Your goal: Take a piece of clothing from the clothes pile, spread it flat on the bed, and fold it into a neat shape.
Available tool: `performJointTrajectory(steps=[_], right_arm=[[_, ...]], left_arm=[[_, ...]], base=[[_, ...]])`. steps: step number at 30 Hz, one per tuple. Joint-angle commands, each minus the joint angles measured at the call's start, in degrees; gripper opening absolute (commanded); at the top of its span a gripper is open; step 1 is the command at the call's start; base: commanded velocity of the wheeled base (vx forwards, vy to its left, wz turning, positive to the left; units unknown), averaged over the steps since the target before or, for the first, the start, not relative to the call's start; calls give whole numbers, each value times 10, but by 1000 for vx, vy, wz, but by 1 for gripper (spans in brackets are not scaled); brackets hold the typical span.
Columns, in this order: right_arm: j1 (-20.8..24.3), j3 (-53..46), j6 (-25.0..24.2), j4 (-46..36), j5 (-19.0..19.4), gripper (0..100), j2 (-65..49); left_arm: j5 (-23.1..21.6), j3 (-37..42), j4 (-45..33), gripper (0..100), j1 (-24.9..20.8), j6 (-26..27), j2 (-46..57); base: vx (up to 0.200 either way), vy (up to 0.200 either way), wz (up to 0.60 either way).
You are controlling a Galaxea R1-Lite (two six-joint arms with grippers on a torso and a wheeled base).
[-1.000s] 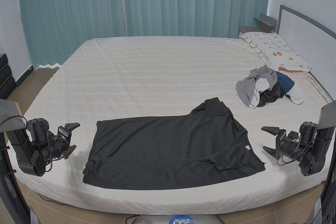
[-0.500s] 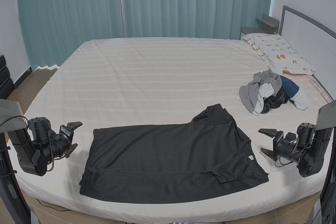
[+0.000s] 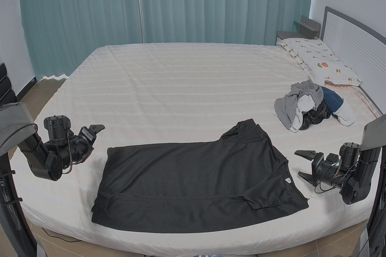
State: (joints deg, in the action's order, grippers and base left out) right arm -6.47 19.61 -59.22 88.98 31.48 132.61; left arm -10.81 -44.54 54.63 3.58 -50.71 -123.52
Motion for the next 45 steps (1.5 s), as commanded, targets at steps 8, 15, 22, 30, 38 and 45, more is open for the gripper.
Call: performJointTrajectory(steps=[8, 15, 22, 30, 38, 45], right_arm=[[6, -2, 31, 6, 0, 100, 13], [14, -5, 44, 6, -5, 100, 19], [15, -7, 58, 6, -5, 100, 23], [15, -7, 59, 6, -5, 100, 23], [16, -7, 60, 6, -5, 100, 23], [16, -7, 60, 6, -5, 100, 23]], left_arm=[[73, -189, -165, 100, -44, 35, -106], [71, -171, -160, 100, -31, 53, -119], [67, -164, -153, 100, -28, 86, -130], [35, -154, -109, 100, -29, 87, -135], [5, -150, -107, 100, -28, 91, -136], [4, -161, -106, 0, -28, 92, -145]], base=[[0, 0, 0], [0, 0, 0], [0, 0, 0], [0, 0, 0], [0, 0, 0], [0, 0, 0]])
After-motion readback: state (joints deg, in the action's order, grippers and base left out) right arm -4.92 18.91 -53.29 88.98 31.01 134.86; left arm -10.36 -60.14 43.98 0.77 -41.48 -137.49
